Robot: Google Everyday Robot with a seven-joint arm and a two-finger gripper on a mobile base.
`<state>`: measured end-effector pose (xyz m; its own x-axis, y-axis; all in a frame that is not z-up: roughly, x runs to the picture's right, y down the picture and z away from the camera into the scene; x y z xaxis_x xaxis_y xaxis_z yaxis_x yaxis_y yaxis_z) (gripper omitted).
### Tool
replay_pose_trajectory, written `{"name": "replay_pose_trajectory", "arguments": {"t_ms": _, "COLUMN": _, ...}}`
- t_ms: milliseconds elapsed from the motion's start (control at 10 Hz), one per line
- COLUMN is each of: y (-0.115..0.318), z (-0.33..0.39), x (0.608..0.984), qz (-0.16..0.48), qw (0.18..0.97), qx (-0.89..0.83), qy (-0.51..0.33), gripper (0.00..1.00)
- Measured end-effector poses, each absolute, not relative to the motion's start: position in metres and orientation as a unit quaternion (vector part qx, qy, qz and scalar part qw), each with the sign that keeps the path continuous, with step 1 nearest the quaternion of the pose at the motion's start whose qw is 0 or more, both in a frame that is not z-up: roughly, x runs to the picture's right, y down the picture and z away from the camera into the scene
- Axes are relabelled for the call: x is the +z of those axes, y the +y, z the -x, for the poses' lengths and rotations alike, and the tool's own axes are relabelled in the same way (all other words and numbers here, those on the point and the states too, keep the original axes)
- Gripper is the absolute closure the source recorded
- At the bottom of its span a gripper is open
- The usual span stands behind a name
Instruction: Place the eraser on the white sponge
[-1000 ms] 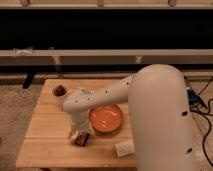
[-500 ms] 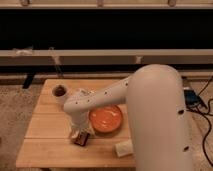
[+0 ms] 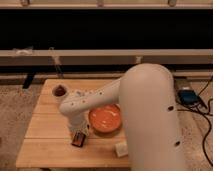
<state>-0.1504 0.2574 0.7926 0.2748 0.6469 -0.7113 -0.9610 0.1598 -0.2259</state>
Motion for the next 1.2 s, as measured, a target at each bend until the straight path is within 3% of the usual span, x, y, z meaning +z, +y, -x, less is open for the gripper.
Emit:
{"name": "replay_pose_trajectory", "arguments": {"t_ms": 200, "y": 0.249, "z": 0.150, "x": 0.786, "qz": 0.330, "qw": 0.733, "qx": 0.551, "qy": 0.225, "gripper": 0.85}}
{"name": "replay_pose_trajectory", "arguments": {"t_ms": 400, "y": 0.234, "z": 0.148, "x": 0.771, "qz": 0.325, "qw": 0.739, "qx": 0.552, "qy": 0.210, "gripper": 0.99}}
{"name": "replay_pose_trajectory", "arguments": {"t_ms": 700, "y": 0.211, "z": 0.128, "x": 0.735, "qz": 0.315, "qw": 0.745, "qx": 0.556, "qy": 0.191, "gripper": 1.00}}
{"name": "replay_pose_trajectory", "arguments": {"t_ms": 1200, "y": 0.232, "z": 0.048, "x": 0.698, "qz": 0.303, "qw": 0.728, "qx": 0.576, "qy": 0.214, "gripper": 1.00}}
